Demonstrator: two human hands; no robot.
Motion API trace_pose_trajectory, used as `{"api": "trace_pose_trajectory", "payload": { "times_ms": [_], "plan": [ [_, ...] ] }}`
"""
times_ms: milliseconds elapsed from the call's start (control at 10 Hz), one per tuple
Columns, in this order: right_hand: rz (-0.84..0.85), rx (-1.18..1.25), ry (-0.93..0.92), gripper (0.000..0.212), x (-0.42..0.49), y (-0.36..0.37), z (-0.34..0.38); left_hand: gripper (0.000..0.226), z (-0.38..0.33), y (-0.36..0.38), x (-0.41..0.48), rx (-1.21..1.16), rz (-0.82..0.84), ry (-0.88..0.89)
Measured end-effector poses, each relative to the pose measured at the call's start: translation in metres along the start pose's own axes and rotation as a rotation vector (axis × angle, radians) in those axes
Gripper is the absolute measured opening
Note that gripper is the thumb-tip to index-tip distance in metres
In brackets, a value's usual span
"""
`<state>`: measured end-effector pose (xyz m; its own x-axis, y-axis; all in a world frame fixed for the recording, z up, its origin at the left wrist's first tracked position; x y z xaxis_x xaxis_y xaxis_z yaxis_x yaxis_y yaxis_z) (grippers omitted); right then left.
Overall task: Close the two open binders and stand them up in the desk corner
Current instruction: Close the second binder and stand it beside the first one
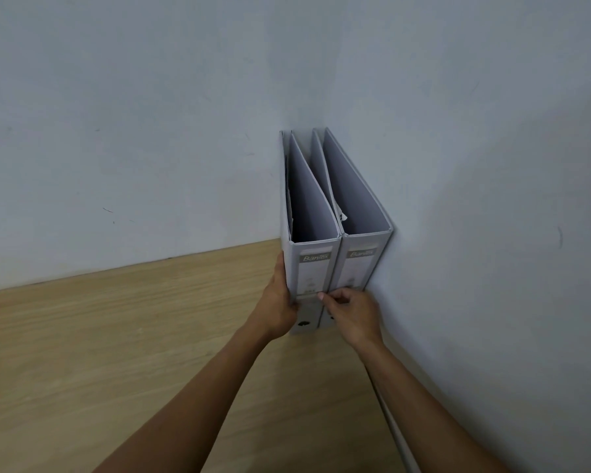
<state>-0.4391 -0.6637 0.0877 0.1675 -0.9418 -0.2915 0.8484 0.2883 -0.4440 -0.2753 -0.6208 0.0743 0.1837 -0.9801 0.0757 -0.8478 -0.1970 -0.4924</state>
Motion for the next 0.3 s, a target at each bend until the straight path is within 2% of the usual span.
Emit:
{"api": "trace_pose_trajectory", "payload": {
  "times_ms": [100, 200, 300],
  "plan": [
    [-0.010, 0.024, 0.016, 0.016, -0.002, 0.002, 0.000, 0.104, -0.009, -0.003, -0.009, 0.024, 0.038, -0.010],
    [0.064, 0.034, 0.093, 0.012, -0.004, 0.007, -0.005, 0.103, -0.015, -0.014, -0.023, 0.015, 0.062, -0.005],
    [0.307, 0.009, 0.270, 0.009, -0.016, 0.016, -0.013, 0.101, -0.020, -0.032, -0.050, 0.010, 0.074, -0.015]
  ]
}}
Point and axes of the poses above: each hand's wrist, its own x-axis towards the middle knuckle, its own y-axis out of the palm, z = x × y, the point moved 4 cm from there along x, towards the middle knuckle, and after that the axes turned 7 degrees about y, right-handed, at the moved point
